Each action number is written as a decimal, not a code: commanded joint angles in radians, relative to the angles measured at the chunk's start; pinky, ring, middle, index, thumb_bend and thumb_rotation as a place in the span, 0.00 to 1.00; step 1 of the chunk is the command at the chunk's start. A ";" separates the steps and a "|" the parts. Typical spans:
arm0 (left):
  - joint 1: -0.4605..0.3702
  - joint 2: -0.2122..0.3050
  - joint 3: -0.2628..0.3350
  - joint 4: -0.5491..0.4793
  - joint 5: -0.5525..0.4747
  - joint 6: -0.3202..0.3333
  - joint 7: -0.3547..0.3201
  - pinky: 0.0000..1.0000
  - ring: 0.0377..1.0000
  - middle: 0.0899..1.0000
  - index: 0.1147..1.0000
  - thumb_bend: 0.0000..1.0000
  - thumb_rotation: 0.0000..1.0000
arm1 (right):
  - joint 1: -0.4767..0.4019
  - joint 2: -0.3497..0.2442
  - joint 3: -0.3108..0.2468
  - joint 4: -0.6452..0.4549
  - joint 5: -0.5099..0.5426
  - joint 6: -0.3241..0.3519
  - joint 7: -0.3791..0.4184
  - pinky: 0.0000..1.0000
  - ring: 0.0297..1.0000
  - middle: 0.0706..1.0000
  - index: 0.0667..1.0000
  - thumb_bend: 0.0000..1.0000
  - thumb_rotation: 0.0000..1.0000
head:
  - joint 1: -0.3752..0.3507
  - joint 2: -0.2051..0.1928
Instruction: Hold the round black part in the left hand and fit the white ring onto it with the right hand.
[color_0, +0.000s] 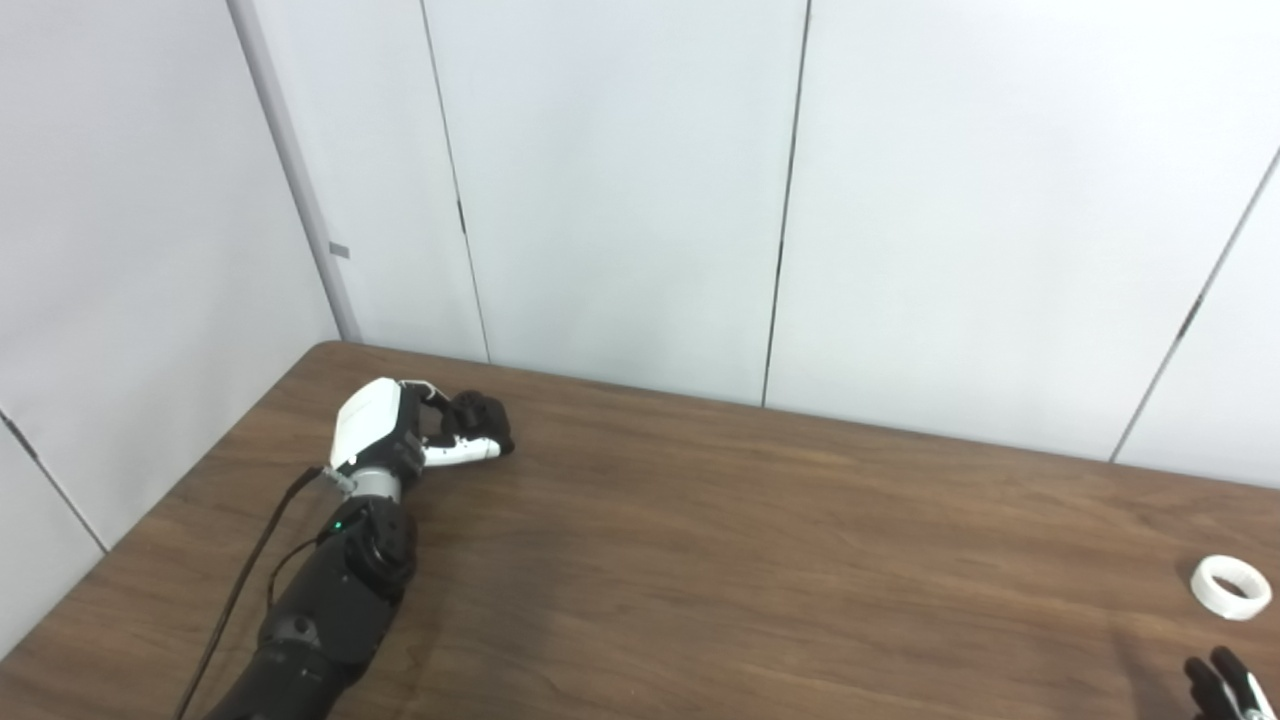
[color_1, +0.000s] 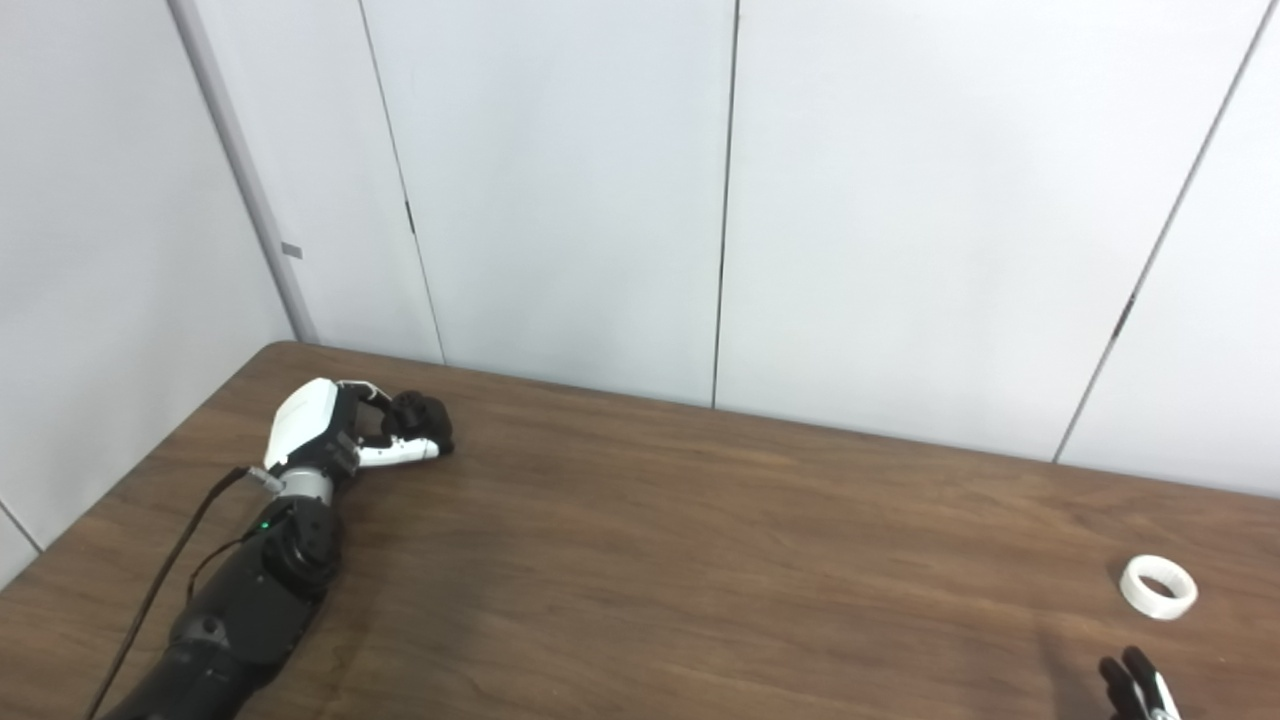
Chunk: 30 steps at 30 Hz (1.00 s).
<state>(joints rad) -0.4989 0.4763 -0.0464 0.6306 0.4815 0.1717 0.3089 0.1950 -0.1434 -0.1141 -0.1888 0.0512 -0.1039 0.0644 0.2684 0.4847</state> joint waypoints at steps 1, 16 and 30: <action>-0.032 0.033 0.004 -0.021 0.018 -0.026 0.038 1.00 0.86 0.73 0.42 0.52 0.05 | 0.041 0.023 0.007 0.009 0.004 -0.006 -0.009 1.00 0.97 0.93 0.97 0.68 1.00 | 0.000 0.001; 0.116 0.008 -0.026 -0.337 0.102 0.002 0.005 1.00 0.86 0.73 0.42 0.52 0.05 | 0.039 0.027 0.011 -0.003 -0.007 0.007 -0.028 1.00 0.98 0.93 0.95 0.63 1.00 | -0.052 0.045; 0.271 -0.105 -0.123 -0.727 0.184 0.045 -0.161 1.00 0.88 0.76 0.42 0.52 0.06 | 0.041 0.028 0.023 -0.053 -0.026 0.046 -0.039 1.00 0.97 0.93 0.95 0.52 1.00 | -0.110 0.096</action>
<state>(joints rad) -0.2106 0.3685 -0.1624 -0.0375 0.6318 0.2282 0.1450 0.2081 -0.1427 -0.0965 -0.2154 0.0323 -0.0642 0.0341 0.1582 0.5798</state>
